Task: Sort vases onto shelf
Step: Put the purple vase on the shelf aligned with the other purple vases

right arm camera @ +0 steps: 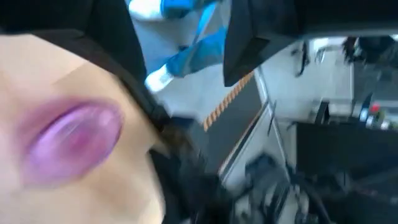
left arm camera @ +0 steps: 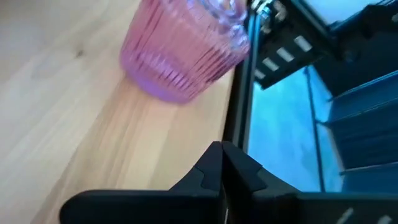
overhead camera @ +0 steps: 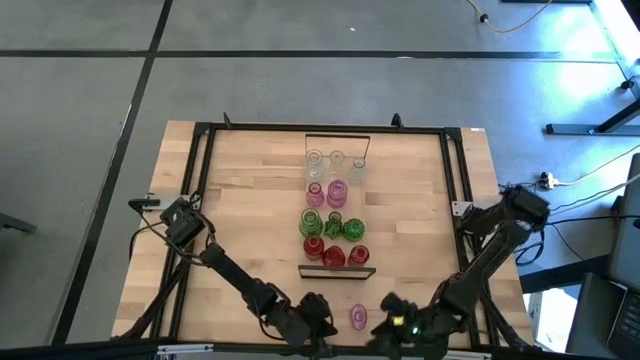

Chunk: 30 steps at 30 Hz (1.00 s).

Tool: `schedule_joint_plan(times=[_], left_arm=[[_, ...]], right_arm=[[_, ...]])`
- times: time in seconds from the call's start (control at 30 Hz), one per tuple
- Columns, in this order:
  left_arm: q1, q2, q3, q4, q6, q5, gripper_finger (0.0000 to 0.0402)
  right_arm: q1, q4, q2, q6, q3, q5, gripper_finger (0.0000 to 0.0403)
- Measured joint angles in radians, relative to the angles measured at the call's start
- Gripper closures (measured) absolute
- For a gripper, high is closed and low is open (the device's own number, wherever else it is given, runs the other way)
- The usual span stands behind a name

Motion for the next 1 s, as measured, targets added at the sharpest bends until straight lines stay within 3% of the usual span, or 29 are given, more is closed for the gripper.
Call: schedule_joint_plan(times=[0.1, 0.23, 0.37, 0.67, 0.83, 1.0], left_arm=[[-0.017, -0.044, 0.0, -0.108, 0.005, -0.048, 0.0402], [-0.048, -0.143, 0.0, -0.378, 0.004, -0.196, 0.0402], [-0.087, -0.243, 0.0, -0.673, -0.065, -0.302, 0.0402], [-0.214, -0.44, 0.0, -1.24, -0.363, -0.497, 0.0402], [-0.262, -0.501, 0.0, -1.455, -0.5, -0.556, 0.0402], [-0.278, -0.515, 0.0, -1.503, -0.504, -0.559, 0.0402]], right_arm=[[-0.039, -0.195, -0.069, -0.007, 0.047, 0.011, 0.0244], [-0.108, -0.515, -0.068, -0.043, 0.192, -0.063, 0.0296], [-0.182, -0.652, -0.034, -0.039, 0.308, -0.129, 0.0325], [-0.299, -0.66, 0.075, 0.074, 0.33, -0.456, 0.0314], [-0.283, -0.659, 0.092, 0.146, 0.33, -0.468, 0.0311], [-0.267, -0.659, 0.094, 0.205, 0.33, -0.452, 0.0311]])
